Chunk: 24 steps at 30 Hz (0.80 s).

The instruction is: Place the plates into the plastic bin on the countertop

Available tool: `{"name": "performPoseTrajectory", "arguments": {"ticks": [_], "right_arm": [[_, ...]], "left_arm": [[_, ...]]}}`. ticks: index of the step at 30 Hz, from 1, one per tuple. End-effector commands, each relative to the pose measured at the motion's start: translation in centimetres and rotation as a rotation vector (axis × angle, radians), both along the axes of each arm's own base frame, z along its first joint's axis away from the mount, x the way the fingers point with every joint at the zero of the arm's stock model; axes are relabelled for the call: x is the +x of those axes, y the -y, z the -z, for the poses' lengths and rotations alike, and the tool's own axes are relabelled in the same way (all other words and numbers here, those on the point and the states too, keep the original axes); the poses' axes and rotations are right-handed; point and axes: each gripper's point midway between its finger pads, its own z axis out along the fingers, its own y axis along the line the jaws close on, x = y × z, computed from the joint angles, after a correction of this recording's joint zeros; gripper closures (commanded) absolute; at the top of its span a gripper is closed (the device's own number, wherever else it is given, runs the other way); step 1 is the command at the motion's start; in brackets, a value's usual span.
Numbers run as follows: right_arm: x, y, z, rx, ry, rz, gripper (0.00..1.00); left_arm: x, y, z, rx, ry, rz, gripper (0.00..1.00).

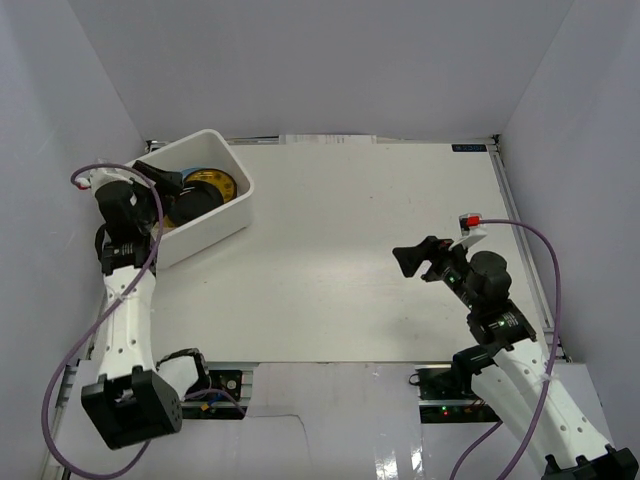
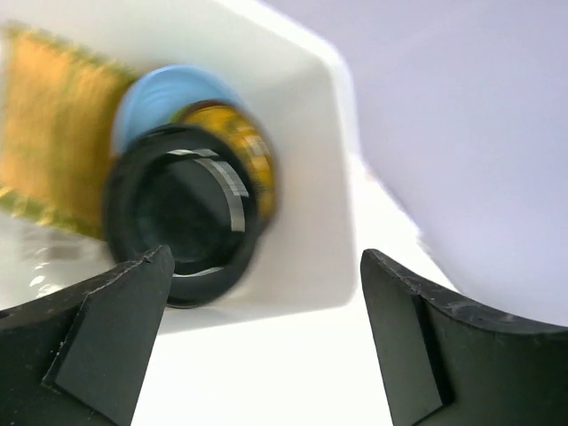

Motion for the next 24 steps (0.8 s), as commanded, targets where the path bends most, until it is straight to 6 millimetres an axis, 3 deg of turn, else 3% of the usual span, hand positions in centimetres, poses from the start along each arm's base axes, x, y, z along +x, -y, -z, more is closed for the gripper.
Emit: {"name": "performPoseTrajectory", "arguments": {"ticks": [1,2,6,8,10,11,13,16,20,24], "right_arm": [[0.1,-0.8,-3.8,0.023,0.096,-0.047,0.05],[0.0,-0.8,-4.2,0.020,0.103,-0.050,0.09],[-0.3,-0.1,-6.6,0.005,0.162,-0.028,0.10],[-0.5,0.8,-8.7,0.000,0.211,0.011,0.10],[-0.9,1.8,-9.9,-0.024,0.244,0.047,0.10],[-1.2,2.2,-11.6,-0.025,0.276,0.059,0.10],[-1.4,4.0,-12.8,-0.047,0.304,0.143,0.10],[-2.1,5.8,-14.4,-0.048,0.347,0.221,0.10],[-2.8,6.4,-13.6,-0.091,0.369,0.229,0.10],[-3.0,6.4,-12.3,-0.096,0.369,0.222,0.10]], "left_arm": [[-1.8,4.6,-7.8,0.016,0.254,0.197,0.02],[-2.8,5.6,-9.6,0.023,0.318,0.240,0.02],[-5.8,11.8,-11.6,-0.003,0.417,0.532,0.02],[-8.5,15.9,-12.7,0.012,0.490,0.732,0.02],[-11.4,20.1,-11.9,0.018,0.519,0.940,0.02],[-12.4,21.1,-11.5,0.021,0.525,1.000,0.02],[-14.6,23.1,-10.4,0.022,0.528,1.126,0.02],[-16.8,24.0,-8.1,0.020,0.497,1.252,0.02],[-17.8,23.7,-5.6,0.062,0.437,1.264,0.02],[-17.7,23.5,-6.1,0.101,0.455,1.234,0.02]]}}
